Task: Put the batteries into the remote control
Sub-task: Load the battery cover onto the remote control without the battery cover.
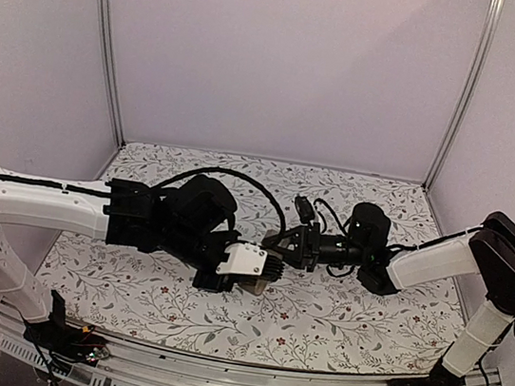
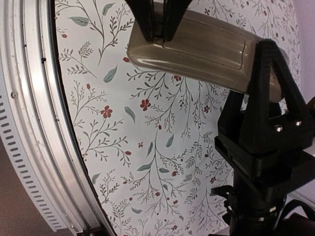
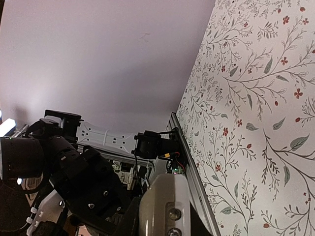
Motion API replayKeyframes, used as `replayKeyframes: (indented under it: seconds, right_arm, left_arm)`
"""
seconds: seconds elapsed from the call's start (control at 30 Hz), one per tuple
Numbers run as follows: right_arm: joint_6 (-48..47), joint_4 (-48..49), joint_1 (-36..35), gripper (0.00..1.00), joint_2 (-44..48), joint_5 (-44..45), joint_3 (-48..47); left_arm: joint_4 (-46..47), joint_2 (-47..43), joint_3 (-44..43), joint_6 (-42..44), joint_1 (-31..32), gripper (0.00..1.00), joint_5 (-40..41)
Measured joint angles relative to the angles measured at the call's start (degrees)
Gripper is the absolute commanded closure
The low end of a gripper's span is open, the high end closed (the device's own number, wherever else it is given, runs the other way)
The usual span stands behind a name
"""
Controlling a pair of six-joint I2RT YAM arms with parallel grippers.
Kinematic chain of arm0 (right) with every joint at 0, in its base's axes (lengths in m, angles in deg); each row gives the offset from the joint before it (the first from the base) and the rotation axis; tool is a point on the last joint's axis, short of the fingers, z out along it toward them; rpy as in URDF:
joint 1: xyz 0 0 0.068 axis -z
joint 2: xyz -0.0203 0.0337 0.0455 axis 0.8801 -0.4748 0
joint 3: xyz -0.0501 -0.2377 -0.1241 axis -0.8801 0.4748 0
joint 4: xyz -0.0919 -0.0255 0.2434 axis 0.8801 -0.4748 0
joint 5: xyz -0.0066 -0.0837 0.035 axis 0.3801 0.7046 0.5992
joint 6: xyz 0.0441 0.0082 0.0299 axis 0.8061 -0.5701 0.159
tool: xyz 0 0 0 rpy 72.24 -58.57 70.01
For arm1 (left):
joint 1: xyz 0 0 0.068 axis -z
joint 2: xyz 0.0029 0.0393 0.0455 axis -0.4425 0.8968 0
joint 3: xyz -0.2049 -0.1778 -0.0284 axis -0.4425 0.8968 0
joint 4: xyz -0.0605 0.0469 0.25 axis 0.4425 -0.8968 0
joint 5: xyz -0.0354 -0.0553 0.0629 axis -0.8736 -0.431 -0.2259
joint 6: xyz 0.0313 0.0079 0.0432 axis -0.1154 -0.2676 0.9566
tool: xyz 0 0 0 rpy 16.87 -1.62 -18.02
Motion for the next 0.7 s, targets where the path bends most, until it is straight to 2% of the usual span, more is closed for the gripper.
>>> replayKeyframes:
  seconds: [0.13,0.3,0.5,0.57,0.7]
  right_arm:
    - [-3.6,-3.8,-0.1,0.97,2.7,0.4,0.0]
    - [-8.3,-8.6,-0.1,0.97,6.1,0.6,-1.4]
    - [-12.7,-12.8,0.1,0.97,8.4,0.7,-1.9]
    - [-13.9,-13.7,0.1,0.97,8.7,0.8,-1.9]
    - [-16.1,-16.1,0.1,0.97,9.3,1.4,-1.9]
  left_arm:
    - [0.7,-0.8,0.4,-2.4,-0.2,0.82,-1.7]
    - [3.2,-4.0,2.4,-6.6,-0.4,0.68,-2.1]
    - [9.7,-10.8,5.6,-16.2,-3.2,0.38,-0.2]
    - [12.6,-12.7,7.3,-20.5,-4.9,0.34,0.7]
    - [15.8,-13.6,9.0,-28.2,-7.3,0.34,1.0]
